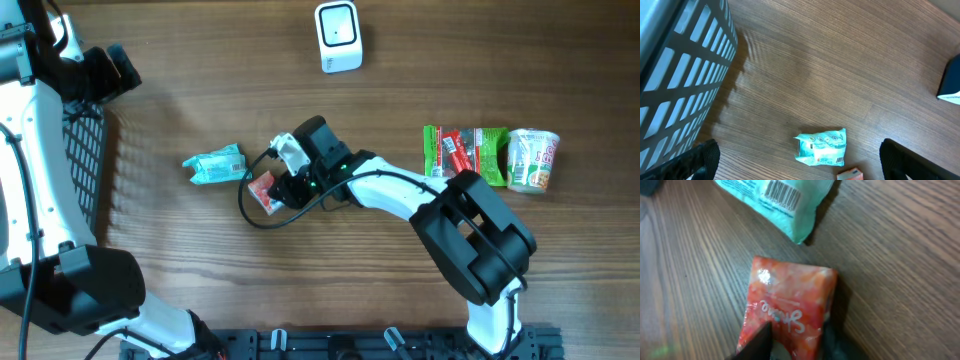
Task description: Scan the item barcode
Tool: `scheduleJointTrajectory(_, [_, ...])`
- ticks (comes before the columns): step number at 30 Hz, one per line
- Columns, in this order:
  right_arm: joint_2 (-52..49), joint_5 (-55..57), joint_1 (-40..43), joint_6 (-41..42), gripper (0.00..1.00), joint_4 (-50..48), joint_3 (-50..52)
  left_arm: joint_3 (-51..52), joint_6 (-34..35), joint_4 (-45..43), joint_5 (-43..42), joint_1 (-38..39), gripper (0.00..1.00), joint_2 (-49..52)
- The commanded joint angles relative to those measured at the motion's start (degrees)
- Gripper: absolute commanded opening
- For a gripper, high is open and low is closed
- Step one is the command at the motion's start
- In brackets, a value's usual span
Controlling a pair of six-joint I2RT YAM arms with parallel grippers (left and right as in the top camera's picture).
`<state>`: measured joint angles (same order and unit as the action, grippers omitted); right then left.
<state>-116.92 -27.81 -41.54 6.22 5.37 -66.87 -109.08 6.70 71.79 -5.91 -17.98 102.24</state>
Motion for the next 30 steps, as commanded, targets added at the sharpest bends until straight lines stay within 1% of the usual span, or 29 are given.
scheduleJointTrajectory(1, [-0.9,3.9,0.1,2.9,0.18,0.9,0.4,0.2,-0.3,0.0,-0.7,-0.3,1.00,0.0])
scheduleJointTrajectory(4, [0.7,6.6,0.1,3.1,0.09,0.7,0.4,0.2,-0.3,0.0,-0.7,-0.2,1.00,0.0])
scheduleJointTrajectory(5, [2.3,8.4,0.1,2.9,0.04,1.4,0.4,0.2,-0.3,0.0,-0.7,-0.2,1.00,0.0])
scheduleJointTrajectory(9, [9.1,10.5,-0.1,1.9,0.04,4.3,0.4,0.2,-0.3,0.0,-0.7,-0.3,1.00,0.0])
scheduleJointTrajectory(14, [9.4,13.3,-0.1,2.9,0.04,5.2,0.4,0.2,-0.3,0.0,-0.7,-0.3,1.00,0.0])
scheduleJointTrajectory(15, [9.4,14.1,-0.1,3.0,0.16,5.2,0.4,0.2,-0.3,0.0,-0.7,-0.2,1.00,0.0])
scheduleJointTrajectory(16, [9.2,15.9,-0.1,4.6,0.50,5.0,0.4,0.2,-0.3,0.0,-0.7,-0.3,1.00,0.0])
scheduleJointTrajectory(17, [9.0,18.3,0.1,7.6,0.54,5.0,0.4,0.2,-0.3,0.0,-0.7,-0.3,1.00,0.0])
scheduleJointTrajectory(18, [8.4,18.8,0.4,9.5,0.46,4.9,0.4,0.2,-0.3,0.0,-0.7,-0.2,1.00,0.0])
scheduleJointTrajectory(19, [7.5,18.6,0.5,10.9,0.42,4.8,0.5,0.2,-0.3,0.0,-0.7,-0.3,1.00,0.0])
scheduleJointTrajectory(20, [6.7,17.8,0.5,11.0,0.42,4.7,0.5,0.2,-0.3,0.0,-0.7,-0.3,1.00,0.0])
scheduleJointTrajectory(23, [2.8,8.7,0.5,11.0,0.49,3.6,0.5,0.2,-0.3,0.0,-0.7,-0.2,1.00,0.0])
scheduleJointTrajectory(25, [2.4,7.8,0.5,11.0,0.55,2.8,0.5,0.2,-0.3,0.0,-0.7,-0.3,1.00,0.0])
scheduleJointTrajectory(26, [2.4,7.8,0.5,11.0,0.62,2.7,0.5,0.2,-0.3,0.0,-0.7,-0.3,1.00,0.0])
scheduleJointTrajectory(27, [2.4,7.8,0.5,11.0,0.86,2.7,0.5,0.2,-0.3,0.0,-0.7,-0.3,1.00,0.0])
scheduleJointTrajectory(28, [2.4,7.8,0.5,11.0,1.00,2.7,0.5,0.2,-0.3,0.0,-0.7,-0.3,1.00,0.0])
scheduleJointTrajectory(30, [2.4,7.8,0.5,12.2,1.00,2.7,0.5,0.2,-0.3,0.0,-0.7,-0.2,1.00,0.0])
